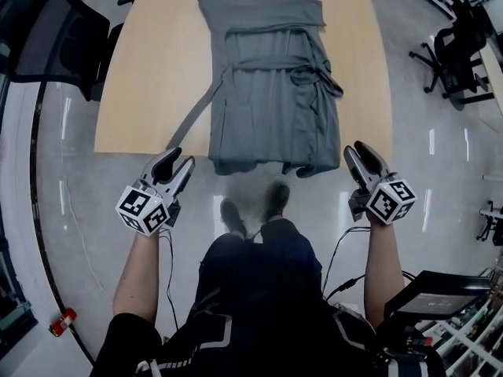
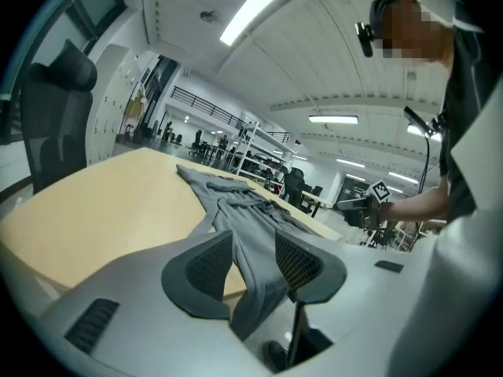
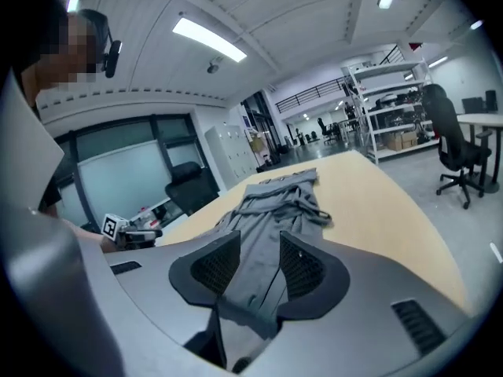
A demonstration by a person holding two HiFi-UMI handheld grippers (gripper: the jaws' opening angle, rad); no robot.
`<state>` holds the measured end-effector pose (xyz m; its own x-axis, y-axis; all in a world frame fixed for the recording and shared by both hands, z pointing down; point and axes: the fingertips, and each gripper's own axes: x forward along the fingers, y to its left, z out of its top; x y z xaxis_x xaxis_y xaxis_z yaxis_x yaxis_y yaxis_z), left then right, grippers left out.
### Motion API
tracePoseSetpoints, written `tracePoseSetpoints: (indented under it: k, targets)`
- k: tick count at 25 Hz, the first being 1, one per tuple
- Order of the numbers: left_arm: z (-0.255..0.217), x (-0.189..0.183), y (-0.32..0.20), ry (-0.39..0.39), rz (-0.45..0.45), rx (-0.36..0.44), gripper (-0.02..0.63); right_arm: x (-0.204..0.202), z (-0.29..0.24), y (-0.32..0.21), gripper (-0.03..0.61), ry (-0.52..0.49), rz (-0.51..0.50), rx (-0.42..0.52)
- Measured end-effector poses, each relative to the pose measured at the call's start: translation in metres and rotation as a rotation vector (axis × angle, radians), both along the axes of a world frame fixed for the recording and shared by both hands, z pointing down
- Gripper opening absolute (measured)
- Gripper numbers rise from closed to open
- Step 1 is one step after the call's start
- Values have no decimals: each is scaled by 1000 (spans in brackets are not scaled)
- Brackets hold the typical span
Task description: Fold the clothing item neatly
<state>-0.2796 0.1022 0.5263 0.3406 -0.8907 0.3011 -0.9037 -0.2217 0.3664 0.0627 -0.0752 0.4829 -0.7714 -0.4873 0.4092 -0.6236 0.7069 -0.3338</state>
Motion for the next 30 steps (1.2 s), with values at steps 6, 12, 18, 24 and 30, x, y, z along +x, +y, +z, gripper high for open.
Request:
tracePoseSetpoints:
  k: [6,12,18,24,30]
  targets:
    - [79,35,37,-39,63,-140,233,32,67,55,141,33,-109,-129]
    - [134,61,30,-37,70,-177,276,53,143,70,225,74,-180,-194]
    - [179,81,23,-53,74,-211,281,65,210,63,276,118,-215,-211]
    - [228,90,9,-146,184,-258,279,47,244,50,273,124,-302,-138]
    - [248,92,-9,-213,175,-239,153,40,250,42,83,103,-321,-112]
